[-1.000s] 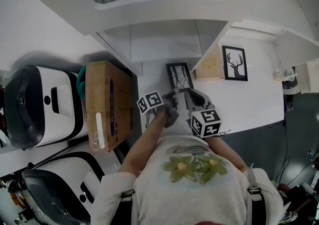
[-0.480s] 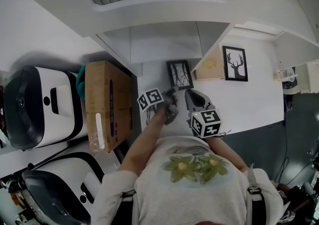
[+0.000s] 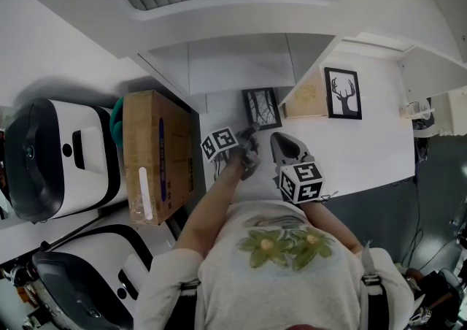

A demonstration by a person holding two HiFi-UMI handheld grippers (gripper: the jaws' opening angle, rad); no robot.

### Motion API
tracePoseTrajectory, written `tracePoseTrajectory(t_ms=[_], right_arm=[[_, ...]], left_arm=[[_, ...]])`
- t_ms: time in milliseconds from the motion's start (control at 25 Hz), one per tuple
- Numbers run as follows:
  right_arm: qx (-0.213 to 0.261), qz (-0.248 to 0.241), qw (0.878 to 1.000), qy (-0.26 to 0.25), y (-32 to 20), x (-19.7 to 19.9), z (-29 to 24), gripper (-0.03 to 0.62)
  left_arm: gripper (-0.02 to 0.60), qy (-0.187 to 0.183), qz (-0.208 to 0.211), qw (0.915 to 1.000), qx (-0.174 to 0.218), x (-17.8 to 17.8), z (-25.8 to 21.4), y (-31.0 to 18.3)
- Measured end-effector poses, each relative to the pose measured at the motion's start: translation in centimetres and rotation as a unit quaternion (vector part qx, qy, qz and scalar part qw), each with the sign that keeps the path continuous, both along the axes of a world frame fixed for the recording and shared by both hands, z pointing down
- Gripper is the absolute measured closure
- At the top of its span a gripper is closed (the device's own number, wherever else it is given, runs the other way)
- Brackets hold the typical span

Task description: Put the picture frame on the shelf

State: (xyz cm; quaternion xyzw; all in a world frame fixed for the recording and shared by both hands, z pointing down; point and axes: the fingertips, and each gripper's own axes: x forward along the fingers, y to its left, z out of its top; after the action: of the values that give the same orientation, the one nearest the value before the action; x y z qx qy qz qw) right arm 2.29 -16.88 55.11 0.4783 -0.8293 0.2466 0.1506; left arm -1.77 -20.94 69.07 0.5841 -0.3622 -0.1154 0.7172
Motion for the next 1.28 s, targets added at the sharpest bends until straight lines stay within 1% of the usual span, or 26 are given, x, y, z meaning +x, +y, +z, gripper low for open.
tracePoseTrajectory(t_ms=[440, 720, 920, 1080, 1160, 1280], right_arm=[[-0.002, -0.001, 1.0, 0.003, 0.0, 0.1, 0.3, 0.562], [-0.003, -0.003, 1.0, 0.005, -0.2, -0.1, 0.4, 0.562], [-0.006, -0.004, 1.0, 0.006, -0.2, 0.0, 0.6, 0.562], [-0.008, -0.008, 1.0, 0.006, -0.2, -0.2, 0.7, 0.562], [-0.009, -0.01, 1.0, 0.005, -0.1, -0.3, 0.8, 0.562], [-0.009, -0.013, 1.0, 0.003, -0.1, -0.3, 0.8, 0.562]], left_arm=[[0.486, 0.013, -0.018, 0.9996, -0.017, -0.1, 0.9, -0.9], [0.479, 0.021, -0.045, 0.9981, -0.036, -0.5, 1.9, -1.6], [0.477, 0.031, -0.06, 0.997, -0.039, -0.6, 1.9, -2.0], [0.476, 0.048, -0.066, 0.9959, -0.04, -0.8, 1.6, -2.2], [0.462, 0.051, -0.063, 0.9961, -0.035, -0.8, 1.5, -2.2], [0.421, 0.054, -0.056, 0.9966, -0.028, -0.8, 1.1, -2.2]])
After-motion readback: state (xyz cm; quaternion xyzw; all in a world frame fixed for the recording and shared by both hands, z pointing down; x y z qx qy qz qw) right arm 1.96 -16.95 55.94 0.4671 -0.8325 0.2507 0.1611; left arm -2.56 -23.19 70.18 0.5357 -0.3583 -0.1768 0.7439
